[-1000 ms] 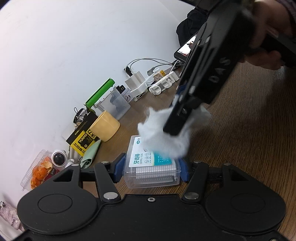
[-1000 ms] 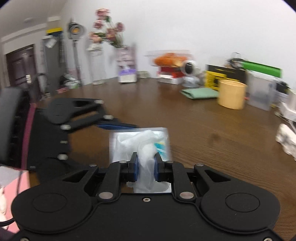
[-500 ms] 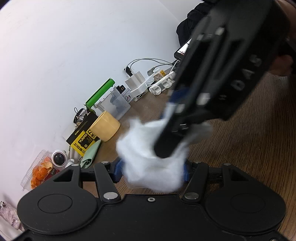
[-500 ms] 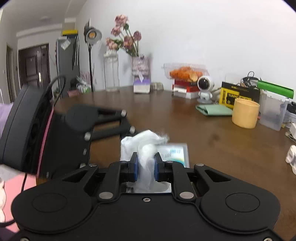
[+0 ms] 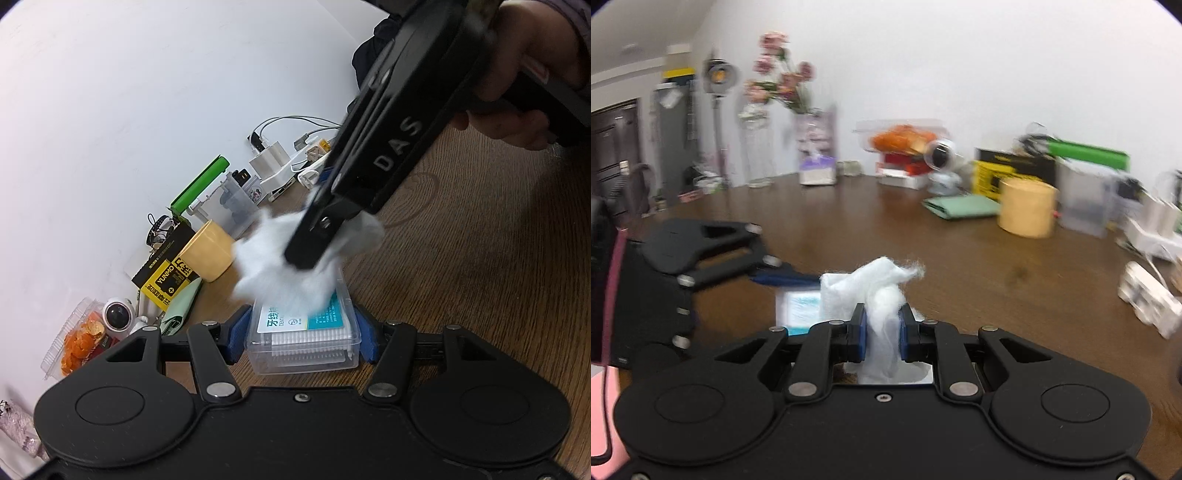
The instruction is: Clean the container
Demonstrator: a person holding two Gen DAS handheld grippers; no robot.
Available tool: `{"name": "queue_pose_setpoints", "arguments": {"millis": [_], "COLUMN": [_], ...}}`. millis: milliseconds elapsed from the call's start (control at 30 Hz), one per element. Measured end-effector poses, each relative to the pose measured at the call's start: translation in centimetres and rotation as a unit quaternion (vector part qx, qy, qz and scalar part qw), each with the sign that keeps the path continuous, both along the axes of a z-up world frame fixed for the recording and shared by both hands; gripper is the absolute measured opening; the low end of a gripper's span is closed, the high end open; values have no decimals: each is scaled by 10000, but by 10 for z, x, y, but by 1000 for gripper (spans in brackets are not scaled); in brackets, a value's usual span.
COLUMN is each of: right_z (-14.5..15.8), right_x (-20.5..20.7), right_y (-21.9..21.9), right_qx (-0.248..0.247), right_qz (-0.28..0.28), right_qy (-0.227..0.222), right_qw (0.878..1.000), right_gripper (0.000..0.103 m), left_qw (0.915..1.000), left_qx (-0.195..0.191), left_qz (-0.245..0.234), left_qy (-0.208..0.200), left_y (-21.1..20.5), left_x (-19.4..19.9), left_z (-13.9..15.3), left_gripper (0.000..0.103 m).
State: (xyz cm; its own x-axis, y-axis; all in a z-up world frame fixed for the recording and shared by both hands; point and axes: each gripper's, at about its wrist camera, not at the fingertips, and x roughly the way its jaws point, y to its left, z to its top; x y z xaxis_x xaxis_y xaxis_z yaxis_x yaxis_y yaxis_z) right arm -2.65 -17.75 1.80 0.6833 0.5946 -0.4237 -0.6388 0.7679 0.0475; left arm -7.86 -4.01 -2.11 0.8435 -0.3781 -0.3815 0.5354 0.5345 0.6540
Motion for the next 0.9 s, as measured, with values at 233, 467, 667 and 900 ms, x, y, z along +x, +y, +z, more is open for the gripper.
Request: {"name": "queue_pose_setpoints", "arguments": {"millis": [233, 467, 667, 900], "right_z": [-7, -10, -8, -8], "right_x": [-23, 1, 12, 6], "right_y": [11, -8, -4, 0], "right_qx": [-349, -380, -176, -160], "right_qz": [420, -402, -321, -111], "right_qy": [-116, 150, 172, 144], "right_qw": [9984, 9984, 9992, 9997], "right_gripper": [17, 17, 17, 17], "left_qw": [10000, 10000, 10000, 10000], "left_qx": [-2, 3, 6, 5], "left_qz": [3, 1, 2, 4], "left_qy": [7, -9, -16, -17], "left_y": [-1, -1, -1, -1], "left_x": [-1, -1, -2, -1], "left_z": [0, 0, -1, -1], "left_gripper": [57, 57, 57, 57]}}
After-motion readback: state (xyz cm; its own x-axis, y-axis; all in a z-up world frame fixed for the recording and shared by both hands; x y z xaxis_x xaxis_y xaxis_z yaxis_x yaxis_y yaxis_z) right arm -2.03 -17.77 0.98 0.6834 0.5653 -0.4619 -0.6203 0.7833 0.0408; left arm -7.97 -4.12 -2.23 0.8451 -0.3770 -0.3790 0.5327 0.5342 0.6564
